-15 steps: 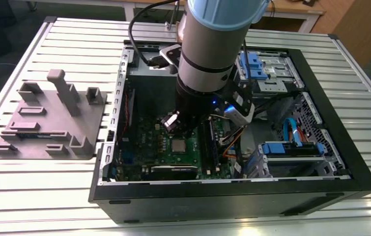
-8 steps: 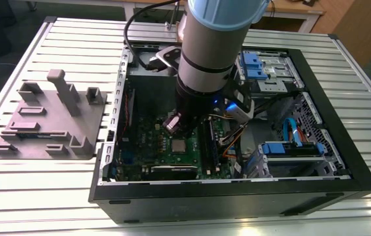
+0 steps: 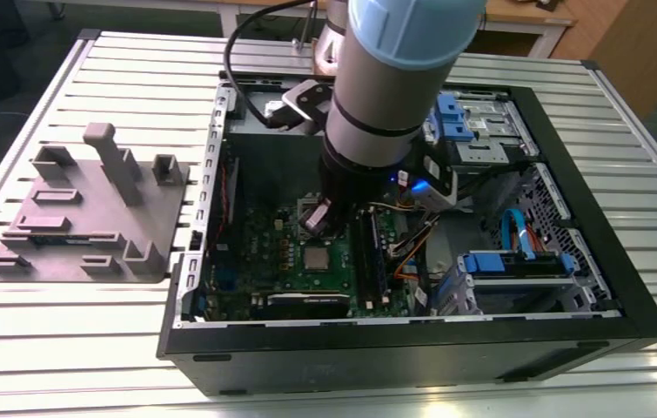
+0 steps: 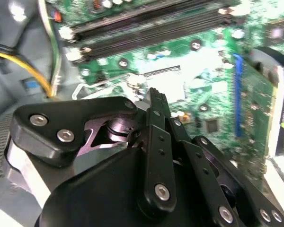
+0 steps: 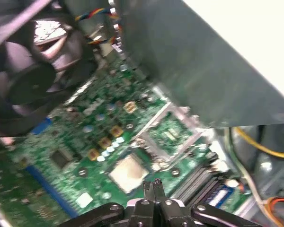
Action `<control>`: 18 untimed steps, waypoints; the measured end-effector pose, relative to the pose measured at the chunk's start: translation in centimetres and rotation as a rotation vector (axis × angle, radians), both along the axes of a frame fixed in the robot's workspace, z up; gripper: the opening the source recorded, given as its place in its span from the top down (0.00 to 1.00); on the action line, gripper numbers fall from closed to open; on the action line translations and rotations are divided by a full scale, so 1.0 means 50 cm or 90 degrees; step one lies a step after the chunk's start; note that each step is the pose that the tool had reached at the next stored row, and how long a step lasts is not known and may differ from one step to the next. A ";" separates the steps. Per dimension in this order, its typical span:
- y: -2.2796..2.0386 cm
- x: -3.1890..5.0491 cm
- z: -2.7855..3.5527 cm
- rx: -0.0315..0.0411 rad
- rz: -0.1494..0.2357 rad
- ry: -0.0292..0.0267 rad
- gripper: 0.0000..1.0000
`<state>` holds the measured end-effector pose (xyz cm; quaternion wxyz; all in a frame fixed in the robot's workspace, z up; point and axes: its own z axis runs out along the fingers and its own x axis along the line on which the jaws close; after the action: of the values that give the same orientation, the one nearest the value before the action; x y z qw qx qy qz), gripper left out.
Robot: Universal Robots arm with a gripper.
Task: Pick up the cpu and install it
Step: 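Close the cpu cover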
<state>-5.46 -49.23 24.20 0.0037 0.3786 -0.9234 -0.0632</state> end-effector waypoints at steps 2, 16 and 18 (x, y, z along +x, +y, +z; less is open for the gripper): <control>0.0003 0.009 0.000 0.0196 0.000 0.0001 0.89; 0.0013 0.014 -0.005 0.0291 0.002 0.0001 0.89; 0.0014 0.014 -0.006 0.0293 0.021 0.0004 0.89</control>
<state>-4.75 -49.16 23.90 -0.0037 0.3934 -0.9155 -0.0845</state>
